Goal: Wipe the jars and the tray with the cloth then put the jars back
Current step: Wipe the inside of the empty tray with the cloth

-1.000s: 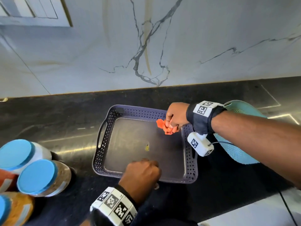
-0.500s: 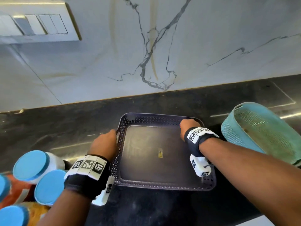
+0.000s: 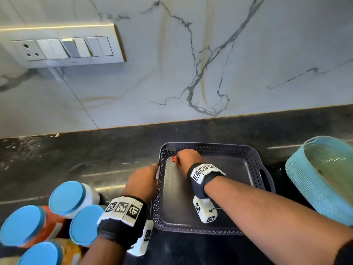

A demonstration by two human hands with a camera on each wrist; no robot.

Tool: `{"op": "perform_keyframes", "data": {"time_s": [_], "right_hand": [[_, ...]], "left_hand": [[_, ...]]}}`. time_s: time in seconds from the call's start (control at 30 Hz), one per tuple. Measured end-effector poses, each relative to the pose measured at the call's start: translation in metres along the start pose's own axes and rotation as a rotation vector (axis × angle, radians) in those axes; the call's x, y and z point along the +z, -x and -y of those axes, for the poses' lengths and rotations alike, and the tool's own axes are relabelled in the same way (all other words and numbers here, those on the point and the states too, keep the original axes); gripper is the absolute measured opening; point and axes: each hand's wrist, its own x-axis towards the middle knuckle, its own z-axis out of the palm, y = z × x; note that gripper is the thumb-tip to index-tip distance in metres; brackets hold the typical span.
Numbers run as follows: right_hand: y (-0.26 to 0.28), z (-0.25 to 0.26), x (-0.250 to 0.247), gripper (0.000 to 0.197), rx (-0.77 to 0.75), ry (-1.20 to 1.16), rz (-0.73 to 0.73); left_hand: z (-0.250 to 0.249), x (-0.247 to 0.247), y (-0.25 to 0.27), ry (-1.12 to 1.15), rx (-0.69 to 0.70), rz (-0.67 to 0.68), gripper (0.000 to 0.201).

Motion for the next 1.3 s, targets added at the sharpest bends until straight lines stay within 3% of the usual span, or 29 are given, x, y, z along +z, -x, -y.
{"op": "perform_keyframes", "data": {"time_s": [0.33, 0.4, 0.53, 0.7, 0.83, 0.97, 1.17, 1.3], "right_hand": [[0.003, 0.025, 0.009, 0.014, -0.304, 0.047, 0.065], [0.022, 0.02, 0.015, 0.016, -0.364, 0.053, 0.14], [0.071, 0.013, 0.019, 0.029, -0.521, 0.162, 0.481], [0.09, 0.012, 0.007, 0.033, -0.66, 0.441, 0.579], [0.087, -0.018, -0.011, 0.036, -0.579, 0.647, 0.659], [0.09, -0.072, -0.042, 0.04, -0.352, 0.54, 0.49], [0.117, -0.112, -0.062, 0.034, -0.084, -0.137, 0.03], [0.143, -0.117, -0.062, 0.029, -0.018, -0.395, -0.155]], "left_hand": [[-0.001, 0.005, -0.002, 0.188, -0.053, -0.03, 0.023], [-0.003, 0.01, -0.002, 0.243, -0.098, -0.047, 0.022], [-0.005, 0.018, -0.005, 0.278, -0.149, -0.057, 0.021], [-0.009, 0.022, -0.003, 0.236, -0.161, -0.065, 0.025], [-0.008, 0.02, -0.002, 0.166, -0.141, -0.074, 0.027], [-0.005, 0.015, -0.002, 0.118, -0.125, -0.097, 0.028], [-0.032, 0.006, 0.015, 0.012, -0.02, -0.211, 0.039], [-0.063, 0.001, 0.022, 0.032, 0.138, -0.329, 0.031]]}}
